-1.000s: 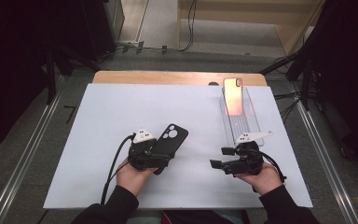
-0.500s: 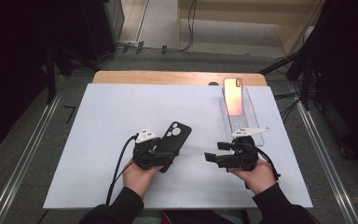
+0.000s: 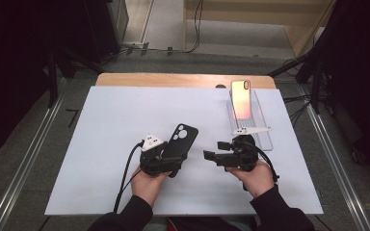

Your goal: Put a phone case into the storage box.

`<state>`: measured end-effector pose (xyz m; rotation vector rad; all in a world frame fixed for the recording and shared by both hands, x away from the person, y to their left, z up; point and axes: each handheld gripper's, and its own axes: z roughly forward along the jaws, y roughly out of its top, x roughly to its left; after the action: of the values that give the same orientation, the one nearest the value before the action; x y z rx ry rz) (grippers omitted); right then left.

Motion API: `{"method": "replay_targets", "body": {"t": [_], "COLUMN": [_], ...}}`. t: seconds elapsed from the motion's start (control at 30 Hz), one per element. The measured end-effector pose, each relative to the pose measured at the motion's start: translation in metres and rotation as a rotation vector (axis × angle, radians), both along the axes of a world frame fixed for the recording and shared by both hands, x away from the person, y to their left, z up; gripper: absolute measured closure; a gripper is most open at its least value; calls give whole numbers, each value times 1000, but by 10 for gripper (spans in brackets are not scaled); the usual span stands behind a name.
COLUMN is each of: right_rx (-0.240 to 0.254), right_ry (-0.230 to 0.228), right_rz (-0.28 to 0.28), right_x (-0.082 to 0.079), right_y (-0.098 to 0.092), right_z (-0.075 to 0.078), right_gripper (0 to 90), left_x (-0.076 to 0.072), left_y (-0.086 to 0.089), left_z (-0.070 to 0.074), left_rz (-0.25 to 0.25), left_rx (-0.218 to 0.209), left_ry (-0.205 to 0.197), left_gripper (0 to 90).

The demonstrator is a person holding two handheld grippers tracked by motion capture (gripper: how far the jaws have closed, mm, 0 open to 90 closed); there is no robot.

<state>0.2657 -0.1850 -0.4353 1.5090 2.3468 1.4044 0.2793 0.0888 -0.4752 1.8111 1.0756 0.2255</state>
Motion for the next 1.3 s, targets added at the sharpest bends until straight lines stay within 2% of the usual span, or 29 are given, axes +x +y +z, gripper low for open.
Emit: {"method": "replay_targets", "body": {"t": [0.13, 0.23, 0.37, 0.5, 0.77, 0.9, 1.07, 1.2, 1.3], "right_rx": [11, 18, 12, 26, 82, 91, 101, 114, 131], "right_ry": [0, 0, -7, -14, 18, 39, 44, 63, 79], "right_rz": [-12, -21, -33, -46, -59, -69, -77, -86, -98], "right_x": [3, 5, 8, 11, 20, 25, 29, 33, 35], "right_y": [3, 5, 7, 9, 15, 19, 23, 24, 24], "right_z": [0, 1, 2, 2, 2, 4, 3, 2, 2], "right_gripper": [225, 225, 225, 224, 229, 250, 250, 265, 276], "left_x": [-2, -4, -6, -8, -11, -14, -17, -19, -21], "left_y": [-3, -7, -11, -9, -8, -10, -11, -11, -13], "left_z": [-2, -3, -5, -5, -7, -7, -7, -8, -9], "left_rz": [2, -6, -3, 15, 37, 41, 44, 52, 59], "left_rx": [-27, -16, -28, -63, -94, -96, -99, -120, -103], "left_ry": [0, -8, -14, -25, -32, -50, -63, -67, -79], "left_gripper": [146, 146, 146, 146, 146, 146, 146, 146, 146]}}
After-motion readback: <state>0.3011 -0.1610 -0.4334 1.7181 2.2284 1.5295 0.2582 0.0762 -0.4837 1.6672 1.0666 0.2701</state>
